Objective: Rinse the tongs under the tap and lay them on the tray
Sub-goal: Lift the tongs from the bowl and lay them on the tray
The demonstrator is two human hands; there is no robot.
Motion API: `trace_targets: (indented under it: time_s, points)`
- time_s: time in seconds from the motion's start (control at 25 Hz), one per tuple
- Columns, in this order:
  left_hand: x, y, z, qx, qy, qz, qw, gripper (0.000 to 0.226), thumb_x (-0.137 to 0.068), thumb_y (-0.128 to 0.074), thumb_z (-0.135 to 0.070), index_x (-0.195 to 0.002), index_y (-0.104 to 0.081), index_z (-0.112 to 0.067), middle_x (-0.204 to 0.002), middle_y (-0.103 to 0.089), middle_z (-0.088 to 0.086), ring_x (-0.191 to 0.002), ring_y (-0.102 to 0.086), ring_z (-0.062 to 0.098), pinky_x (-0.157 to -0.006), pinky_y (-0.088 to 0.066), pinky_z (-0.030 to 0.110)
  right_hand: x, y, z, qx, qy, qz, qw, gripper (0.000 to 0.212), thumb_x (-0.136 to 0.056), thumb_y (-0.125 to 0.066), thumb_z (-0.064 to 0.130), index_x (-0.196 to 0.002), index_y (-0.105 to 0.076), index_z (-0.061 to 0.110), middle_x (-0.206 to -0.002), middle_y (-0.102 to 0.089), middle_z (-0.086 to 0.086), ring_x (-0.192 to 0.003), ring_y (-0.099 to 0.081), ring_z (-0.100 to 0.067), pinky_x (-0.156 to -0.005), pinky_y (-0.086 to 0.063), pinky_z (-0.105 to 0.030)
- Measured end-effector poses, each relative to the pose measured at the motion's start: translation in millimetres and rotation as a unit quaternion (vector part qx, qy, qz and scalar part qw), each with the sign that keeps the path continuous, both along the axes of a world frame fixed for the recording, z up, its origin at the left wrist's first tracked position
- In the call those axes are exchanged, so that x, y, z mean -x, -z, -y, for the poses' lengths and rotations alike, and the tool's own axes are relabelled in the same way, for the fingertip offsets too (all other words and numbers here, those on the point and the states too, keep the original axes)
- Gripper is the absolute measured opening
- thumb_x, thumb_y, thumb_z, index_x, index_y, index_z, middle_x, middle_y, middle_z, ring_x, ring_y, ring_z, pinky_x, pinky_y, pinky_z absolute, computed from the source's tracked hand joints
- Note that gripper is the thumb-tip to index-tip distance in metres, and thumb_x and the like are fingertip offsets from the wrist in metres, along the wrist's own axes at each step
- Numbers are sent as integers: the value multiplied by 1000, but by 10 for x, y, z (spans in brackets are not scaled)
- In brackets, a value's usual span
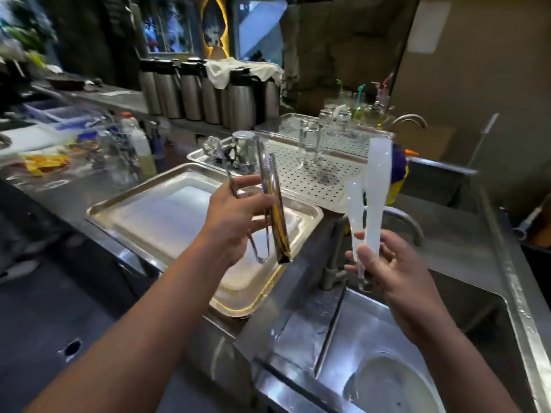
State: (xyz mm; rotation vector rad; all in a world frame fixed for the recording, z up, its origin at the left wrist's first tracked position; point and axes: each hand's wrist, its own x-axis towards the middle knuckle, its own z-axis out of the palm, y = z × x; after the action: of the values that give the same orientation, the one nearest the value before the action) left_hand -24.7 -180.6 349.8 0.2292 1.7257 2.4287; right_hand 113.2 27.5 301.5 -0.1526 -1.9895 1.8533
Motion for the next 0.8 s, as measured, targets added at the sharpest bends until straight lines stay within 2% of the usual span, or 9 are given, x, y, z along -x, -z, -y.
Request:
trace_targets:
  time_s: [0.12,0.16,0.24,0.32,0.44,0.52,0.64,0.72,0.8]
  points:
    - [364,54,454,4,-35,49,998,40,-77,-70,10,-105,-59,-15,-76,-71,10,-59,-66,21,-56,-57,34,353,-47,369,7,-36,13,999,24,-86,-65,33,-104,-70,17,-90,-72,0,-86,-67,-16,-67,-58,-25]
    - [499,82,563,8,-37,65,997,41,-77,-70,10,-109,-59,-14,-73,-71,8,-58,-66,21,-56,-57,35,488,-63,456,-10,-46,23,999,23,-89,-66,32,-105,-70,16,-94,-71,-4,-86,-65,-18,-68,-57,-27]
    - [737,148,720,34,-40,83,995,46,-77,-69,9,-117,-58,-12,-69,-71,6,-56,-66,20,-57,-56,34,753,-92,591,-78,-51,45,995,22,-91,-67,34,-103,-70,15,-104,-67,-15,-91,-63,-26,-71,-56,-35]
    - [967,230,841,66,-55,88,992,45,-77,-69,9,-115,-59,-13,-66,-71,5,-53,-67,19,-55,-55,33,1032,-110,705,-163,-39,62,984,28,-85,-62,40,-94,-70,15,-100,-61,-11,-94,-60,-25,-78,-51,-42]
    - [1252,380,1047,105,-79,95,987,38,-76,-71,9,-103,-61,-15,-59,-72,2,-47,-67,16,-42,-52,29,1379,-55,886,-265,-43,112,957,13,-83,-60,48,-87,-61,35,-103,-50,4,-100,-52,-11,-82,-41,-28]
    - [1403,447,1180,135,-72,107,982,35,-76,-69,10,-98,-60,-15,-55,-70,1,-42,-64,14,-37,-48,25,1521,63,1011,-310,-47,158,936,7,-90,-61,41,-96,-61,38,-107,-46,3,-105,-51,-15,-87,-40,-30]
    - [1641,525,1338,168,-44,114,978,35,-75,-69,9,-102,-62,-13,-56,-69,2,-40,-61,13,-36,-46,25,1616,180,1200,-340,-1,184,922,21,-93,-60,37,-111,-65,28,-112,-46,0,-111,-53,-22,-99,-42,-36]
    - [1849,575,1454,178,-18,114,977,38,-75,-70,8,-107,-63,-11,-63,-68,6,-42,-61,13,-37,-46,25,1680,200,1351,-377,39,203,903,24,-93,-58,39,-114,-65,29,-115,-48,-1,-113,-53,-24,-98,-42,-37]
    - [2020,643,1558,183,32,111,976,38,-74,-70,7,-107,-64,-10,-66,-67,6,-45,-61,15,-39,-46,26,1705,202,1542,-436,98,240,862,29,-92,-56,43,-117,-64,33,-121,-50,-2,-113,-54,-27,-94,-44,-37]
